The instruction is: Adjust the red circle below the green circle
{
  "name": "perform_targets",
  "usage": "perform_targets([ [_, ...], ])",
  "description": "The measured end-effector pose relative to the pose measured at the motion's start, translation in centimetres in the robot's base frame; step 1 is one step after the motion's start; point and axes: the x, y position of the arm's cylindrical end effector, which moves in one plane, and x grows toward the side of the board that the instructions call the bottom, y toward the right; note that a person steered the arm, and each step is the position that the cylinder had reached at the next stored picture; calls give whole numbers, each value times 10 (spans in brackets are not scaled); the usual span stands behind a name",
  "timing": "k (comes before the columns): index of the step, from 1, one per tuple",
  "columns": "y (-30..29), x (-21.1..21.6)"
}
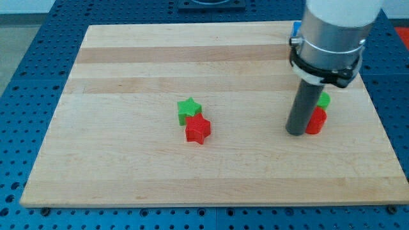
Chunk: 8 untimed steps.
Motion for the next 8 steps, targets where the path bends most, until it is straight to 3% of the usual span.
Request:
perform_targets([
  [2,-50,4],
  [3,-58,-29],
  [5,3,-34],
  [8,28,-12],
])
